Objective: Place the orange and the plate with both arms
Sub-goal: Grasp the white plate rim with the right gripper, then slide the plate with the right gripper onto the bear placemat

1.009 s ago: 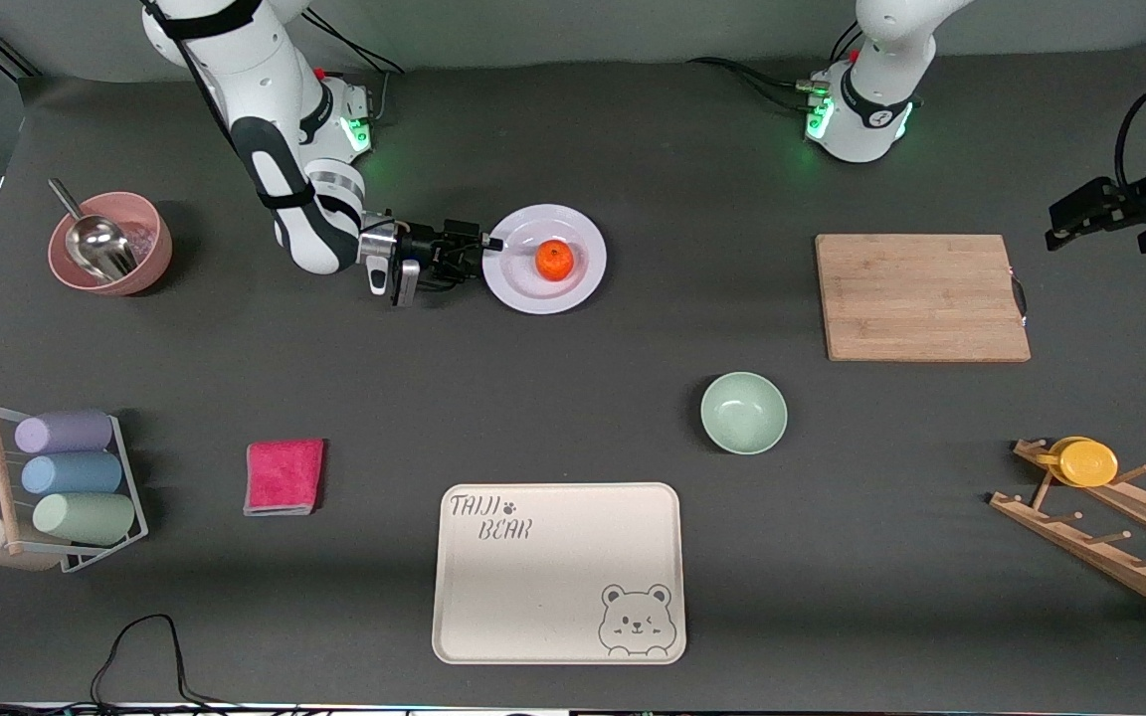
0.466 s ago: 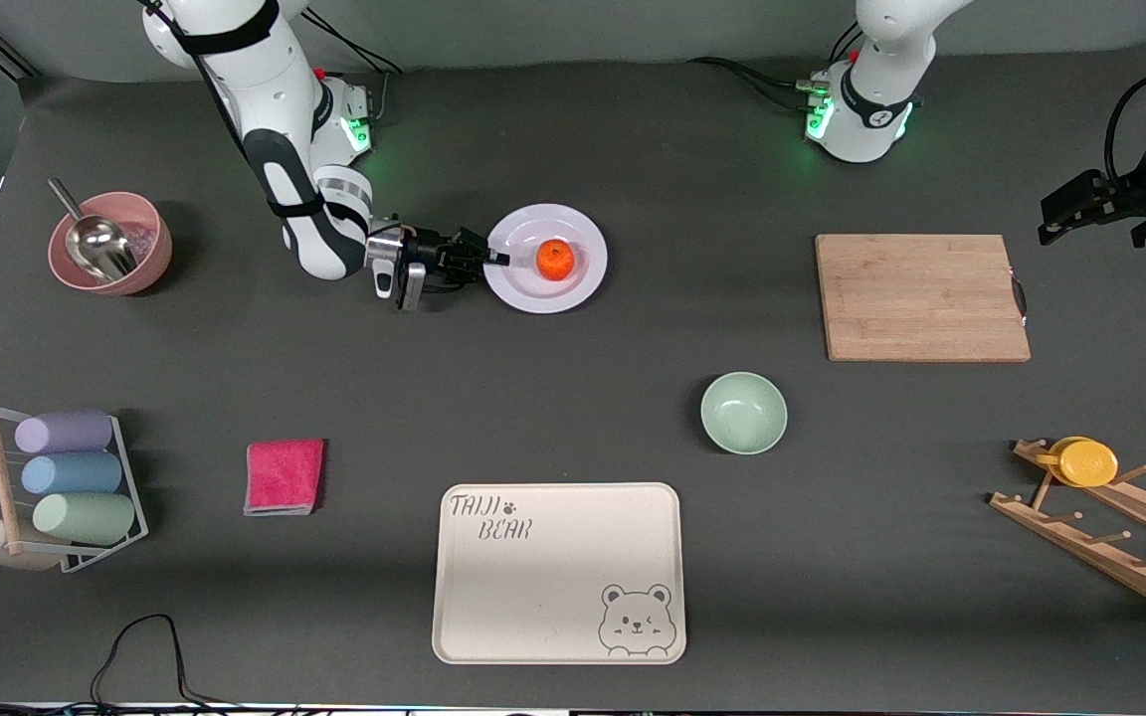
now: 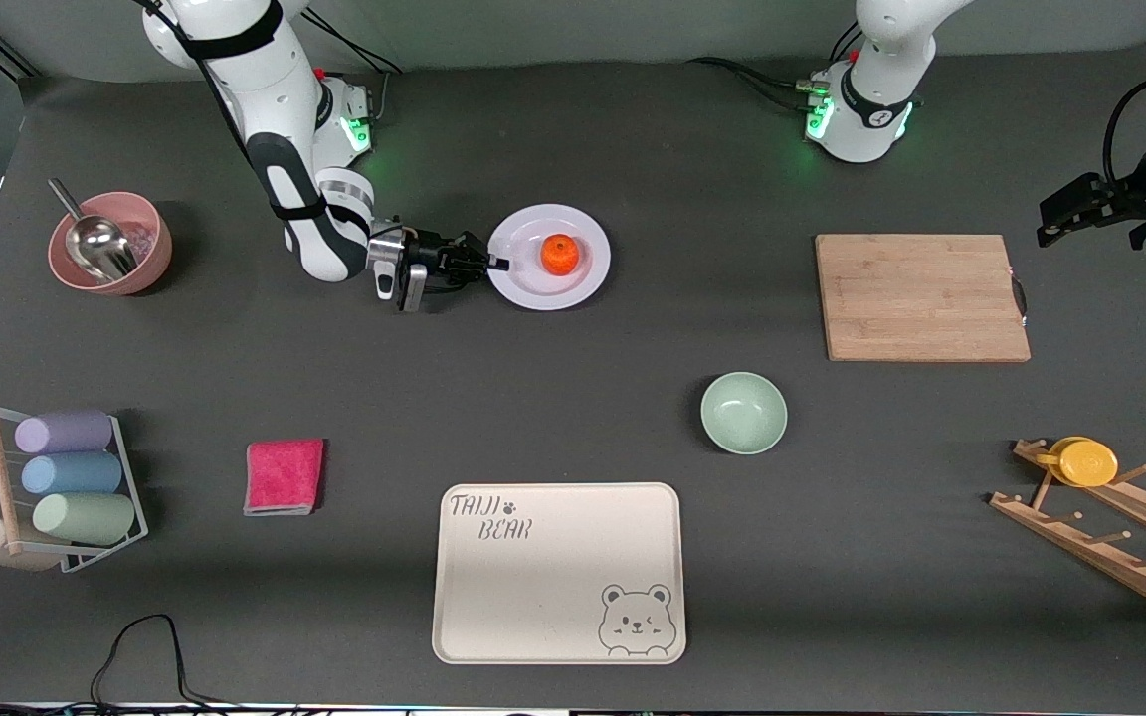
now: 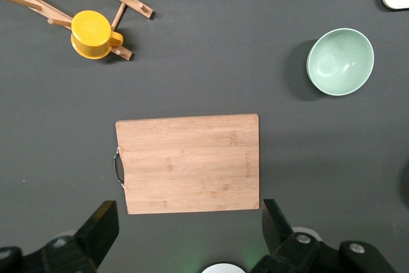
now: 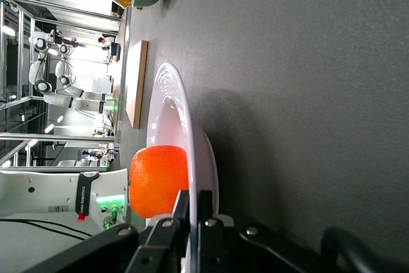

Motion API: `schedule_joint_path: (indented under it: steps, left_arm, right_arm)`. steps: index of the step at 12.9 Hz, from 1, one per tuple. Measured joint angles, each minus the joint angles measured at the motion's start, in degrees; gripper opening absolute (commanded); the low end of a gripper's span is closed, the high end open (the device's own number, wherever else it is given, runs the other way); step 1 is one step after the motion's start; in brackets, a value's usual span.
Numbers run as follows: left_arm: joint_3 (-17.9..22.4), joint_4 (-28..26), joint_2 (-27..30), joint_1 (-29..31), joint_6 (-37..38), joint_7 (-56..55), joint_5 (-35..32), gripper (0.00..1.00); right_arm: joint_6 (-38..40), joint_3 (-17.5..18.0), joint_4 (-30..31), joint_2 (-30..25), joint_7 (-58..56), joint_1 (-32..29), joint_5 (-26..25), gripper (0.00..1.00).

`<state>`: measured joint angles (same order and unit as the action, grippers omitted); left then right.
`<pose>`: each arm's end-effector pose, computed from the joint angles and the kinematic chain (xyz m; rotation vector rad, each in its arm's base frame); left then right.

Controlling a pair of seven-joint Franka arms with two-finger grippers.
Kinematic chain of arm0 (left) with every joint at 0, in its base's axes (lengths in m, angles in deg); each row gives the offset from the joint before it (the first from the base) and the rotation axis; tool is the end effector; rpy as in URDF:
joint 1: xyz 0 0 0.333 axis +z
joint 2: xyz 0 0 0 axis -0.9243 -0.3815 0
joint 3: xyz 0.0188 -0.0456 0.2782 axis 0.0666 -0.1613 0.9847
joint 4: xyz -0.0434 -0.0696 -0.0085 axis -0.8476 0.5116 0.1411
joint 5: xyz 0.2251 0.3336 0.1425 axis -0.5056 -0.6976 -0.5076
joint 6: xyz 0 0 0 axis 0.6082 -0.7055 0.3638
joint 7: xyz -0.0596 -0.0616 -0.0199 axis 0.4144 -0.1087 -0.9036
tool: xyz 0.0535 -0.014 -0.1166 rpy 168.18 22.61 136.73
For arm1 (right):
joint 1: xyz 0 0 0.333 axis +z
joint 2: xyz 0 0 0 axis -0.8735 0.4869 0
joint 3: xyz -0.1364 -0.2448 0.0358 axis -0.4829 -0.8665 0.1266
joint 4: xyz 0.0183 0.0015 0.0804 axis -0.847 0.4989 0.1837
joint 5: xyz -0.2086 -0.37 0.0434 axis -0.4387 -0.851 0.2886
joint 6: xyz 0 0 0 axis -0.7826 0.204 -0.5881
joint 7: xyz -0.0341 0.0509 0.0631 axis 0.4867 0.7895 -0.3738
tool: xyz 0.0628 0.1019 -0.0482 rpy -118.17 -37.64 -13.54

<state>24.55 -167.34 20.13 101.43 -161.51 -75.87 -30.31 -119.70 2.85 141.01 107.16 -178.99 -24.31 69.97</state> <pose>0.5430 0.0180 0.5474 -3.1305 0.0919 0.0828 0.2884 0.2270 0.0159 -1.9769 -0.0936 -0.1055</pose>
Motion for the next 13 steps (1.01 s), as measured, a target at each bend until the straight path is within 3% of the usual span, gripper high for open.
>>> schedule_joint_path:
  steps: [4,7,11,13]
  left_arm:
    - [0.03,0.00,-0.65,0.00,-0.33,0.01,0.01,1.00]
    - [-0.12,0.48,-0.61,-0.12,-0.50,0.22,0.06,1.00]
    - [-0.50,0.70,-0.58,-1.23,-0.49,0.26,0.12,1.00]
    - [-0.49,0.69,-0.60,-1.26,-0.49,0.39,0.14,1.00]
  right_arm:
    - [3.40,-0.24,-1.07,-0.10,7.26,-0.01,-0.26,0.00]
    - [3.95,-1.22,-5.47,-0.98,12.88,-0.42,-0.36,0.00]
    - [2.54,-5.64,-16.62,-0.09,21.75,-0.73,-3.74,0.00]
    - [1.32,-8.30,-25.24,3.46,26.45,-0.98,-6.34,0.00]
